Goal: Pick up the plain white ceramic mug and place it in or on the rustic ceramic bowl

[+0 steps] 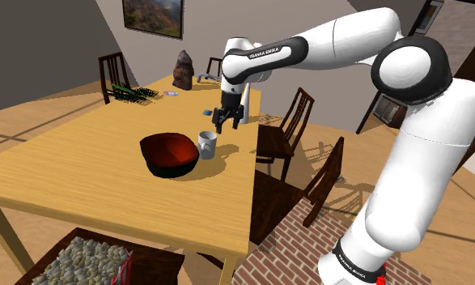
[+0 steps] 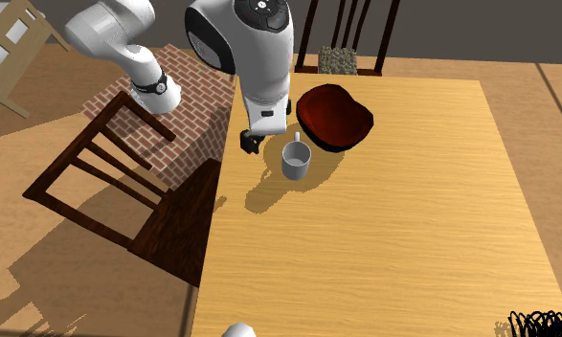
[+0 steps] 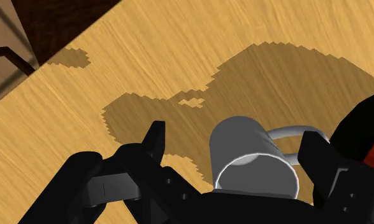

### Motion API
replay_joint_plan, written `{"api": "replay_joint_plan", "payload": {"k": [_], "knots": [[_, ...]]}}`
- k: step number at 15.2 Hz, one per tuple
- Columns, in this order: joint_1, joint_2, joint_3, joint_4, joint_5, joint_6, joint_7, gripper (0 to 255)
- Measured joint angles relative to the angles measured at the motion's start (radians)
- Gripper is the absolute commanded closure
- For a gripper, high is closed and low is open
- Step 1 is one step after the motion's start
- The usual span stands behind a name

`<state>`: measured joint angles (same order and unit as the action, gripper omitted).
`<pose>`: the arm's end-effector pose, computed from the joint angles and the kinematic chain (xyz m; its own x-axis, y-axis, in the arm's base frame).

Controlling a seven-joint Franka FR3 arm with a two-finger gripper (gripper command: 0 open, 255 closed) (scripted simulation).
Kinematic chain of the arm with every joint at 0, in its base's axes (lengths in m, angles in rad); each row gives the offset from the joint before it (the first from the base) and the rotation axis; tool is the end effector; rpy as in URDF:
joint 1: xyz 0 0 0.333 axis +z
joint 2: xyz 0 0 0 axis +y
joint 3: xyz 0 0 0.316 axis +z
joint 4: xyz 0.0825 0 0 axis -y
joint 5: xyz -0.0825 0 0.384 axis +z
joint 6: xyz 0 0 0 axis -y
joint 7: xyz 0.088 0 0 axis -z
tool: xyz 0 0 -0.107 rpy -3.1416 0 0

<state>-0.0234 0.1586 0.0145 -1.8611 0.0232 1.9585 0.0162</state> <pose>0.5944 -0.0041 0.4275 0.9975 -0.0339 -0.0616 -0.0353 -0.9991 -0.0222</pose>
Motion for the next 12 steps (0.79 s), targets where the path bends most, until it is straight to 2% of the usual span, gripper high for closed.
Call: {"api": "replay_joint_plan", "payload": {"k": [6,12], "knots": [[-0.002,0.229,-0.003,0.228,0.005,-0.011,0.010,0],[-0.001,0.271,-0.002,0.218,0.006,0.039,0.011,0]]}}
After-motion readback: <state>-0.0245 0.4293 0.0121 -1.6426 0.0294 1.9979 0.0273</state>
